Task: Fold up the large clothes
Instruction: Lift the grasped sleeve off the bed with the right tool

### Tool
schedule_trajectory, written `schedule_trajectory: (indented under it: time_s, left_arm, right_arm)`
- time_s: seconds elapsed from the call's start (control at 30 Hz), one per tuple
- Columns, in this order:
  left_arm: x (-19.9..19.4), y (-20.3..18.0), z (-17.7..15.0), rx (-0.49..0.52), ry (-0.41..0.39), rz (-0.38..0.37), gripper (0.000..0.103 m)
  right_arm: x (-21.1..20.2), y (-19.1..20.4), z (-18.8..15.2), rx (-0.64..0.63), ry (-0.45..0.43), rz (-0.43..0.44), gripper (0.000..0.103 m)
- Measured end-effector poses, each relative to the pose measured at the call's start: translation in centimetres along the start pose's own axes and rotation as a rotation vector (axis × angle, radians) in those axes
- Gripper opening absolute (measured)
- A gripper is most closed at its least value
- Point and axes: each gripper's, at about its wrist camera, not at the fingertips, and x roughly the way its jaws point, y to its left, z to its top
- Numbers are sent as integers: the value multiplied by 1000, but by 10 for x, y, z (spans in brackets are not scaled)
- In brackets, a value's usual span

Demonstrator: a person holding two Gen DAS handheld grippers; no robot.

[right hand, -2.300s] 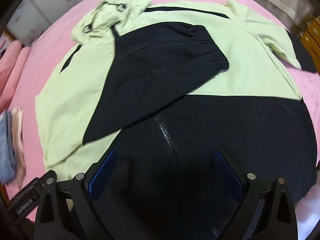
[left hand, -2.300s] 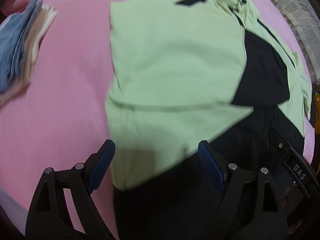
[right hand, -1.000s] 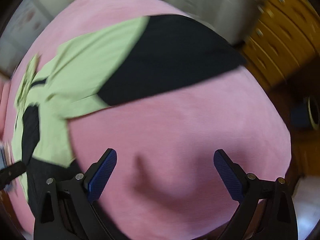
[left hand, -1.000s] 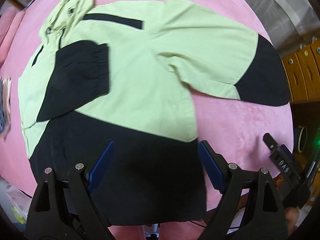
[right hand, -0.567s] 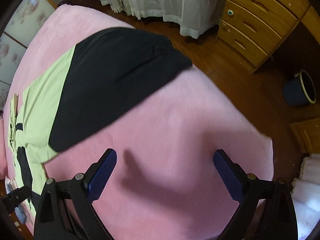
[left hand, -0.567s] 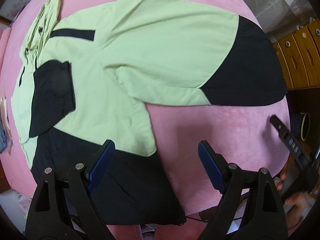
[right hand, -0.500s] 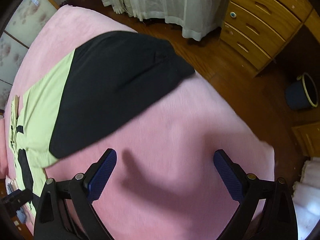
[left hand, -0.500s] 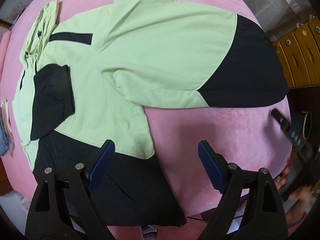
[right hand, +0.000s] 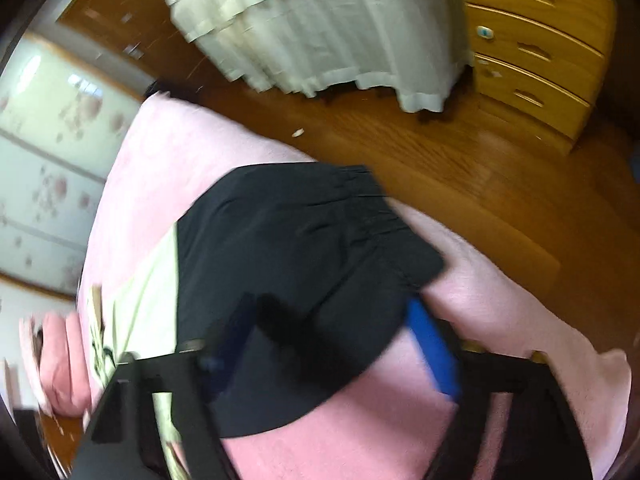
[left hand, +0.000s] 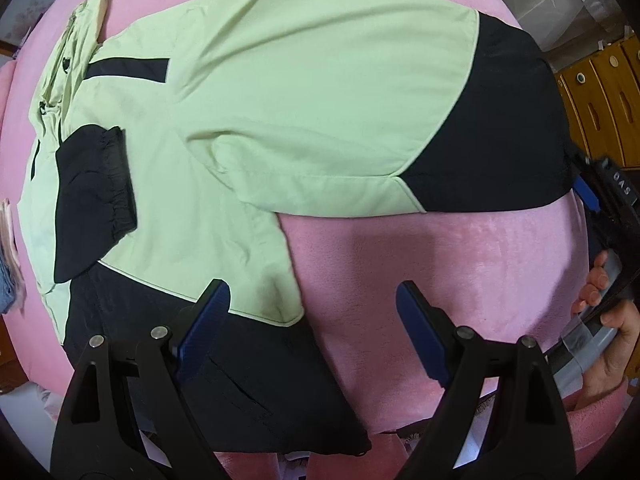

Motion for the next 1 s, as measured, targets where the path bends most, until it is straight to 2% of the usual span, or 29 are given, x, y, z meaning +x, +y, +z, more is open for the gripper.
schedule_trajectory:
  time_s: [0.03,0.07,0.13,0.2,0.33,0.47,0.57,0.73,0.8,0.9,1.0]
  left_arm:
    - [1,3,0,-5,0,3,83]
    - [1,7,0,-12,1,4,83]
    - [3,15,-1,-40,0,1,83]
    - [3,25,-2,-70,0,-6,83]
    - [3,43,-7,-116,3,-25,83]
    - [-7,67,-12,-143,-20,-39,83]
    - [-18,91,-18,-165,-53,-41,83]
    - [-35,145,-38,-236,-108,-47,83]
    - [-38,169,-49,-259,-129,-54,83]
    - [-44,209,-73,-303,-184,-34,83]
    - [-46,245,-95,-337,-198,-29,83]
  right_arm:
    - [-1,-6,-1,20,-11,-2,32]
    - [-5,-14,-2,41,-18,3,26]
    - [-11,-26,3,90,-42,26,6]
    - [-18,-38,-2,111,-63,60,5]
    - [-41,-37,-14,81,-127,76,4]
    - [-71,-16,-10,36,-219,108,4]
    - [-96,12,-8,7,-297,186,3]
    - [-123,84,-12,-109,-364,312,3]
    - [-129,119,-19,-180,-376,336,3]
    - [-137,176,-38,-292,-396,375,3]
    - [-142,234,-67,-381,-392,419,3]
